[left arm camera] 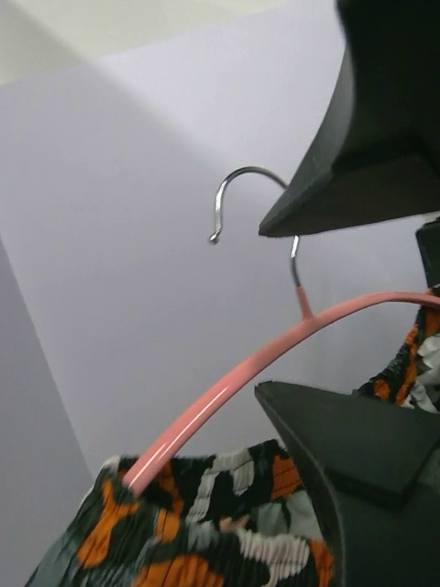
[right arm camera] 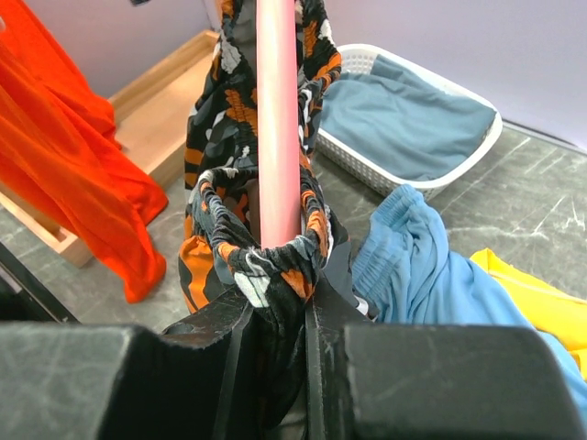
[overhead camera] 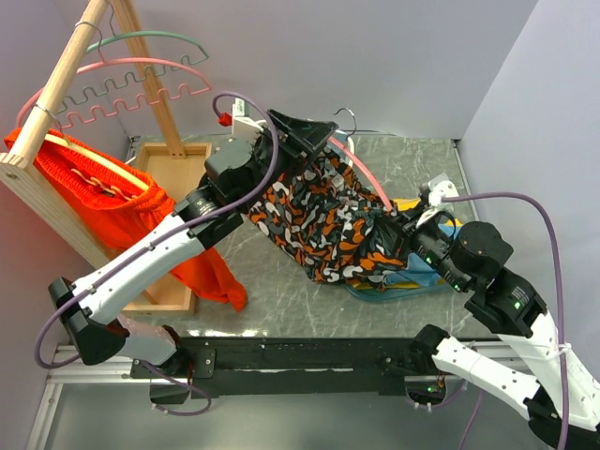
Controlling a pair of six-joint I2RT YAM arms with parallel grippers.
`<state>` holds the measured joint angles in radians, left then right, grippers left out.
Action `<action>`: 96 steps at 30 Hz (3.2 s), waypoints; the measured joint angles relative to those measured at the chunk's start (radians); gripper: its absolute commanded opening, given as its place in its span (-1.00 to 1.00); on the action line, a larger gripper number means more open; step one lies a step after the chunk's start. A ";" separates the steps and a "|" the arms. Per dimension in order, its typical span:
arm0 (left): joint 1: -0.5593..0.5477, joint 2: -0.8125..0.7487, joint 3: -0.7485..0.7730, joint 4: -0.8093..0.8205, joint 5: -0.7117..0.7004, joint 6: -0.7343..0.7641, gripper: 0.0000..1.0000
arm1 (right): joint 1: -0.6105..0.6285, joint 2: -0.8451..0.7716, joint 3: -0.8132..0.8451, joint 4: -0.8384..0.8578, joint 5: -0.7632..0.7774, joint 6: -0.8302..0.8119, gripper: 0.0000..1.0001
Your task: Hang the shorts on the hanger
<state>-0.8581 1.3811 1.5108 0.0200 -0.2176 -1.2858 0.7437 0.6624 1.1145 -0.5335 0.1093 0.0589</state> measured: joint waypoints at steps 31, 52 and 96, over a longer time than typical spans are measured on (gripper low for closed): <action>-0.380 -0.474 -0.735 0.133 0.019 0.758 0.47 | 0.013 0.375 0.376 -0.141 -0.256 -0.057 -1.00; -0.531 -0.504 -0.821 0.155 -0.058 0.855 0.37 | 0.134 0.907 1.046 -0.177 -0.359 -0.111 -1.00; -0.657 -0.385 -0.981 0.112 -0.384 0.764 0.33 | 0.252 1.416 1.372 0.199 -0.383 -0.116 -1.00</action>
<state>-1.5154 0.9966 0.5297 0.1322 -0.6018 -0.5213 0.9958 2.0781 2.4866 -0.3347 -0.2737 -0.0566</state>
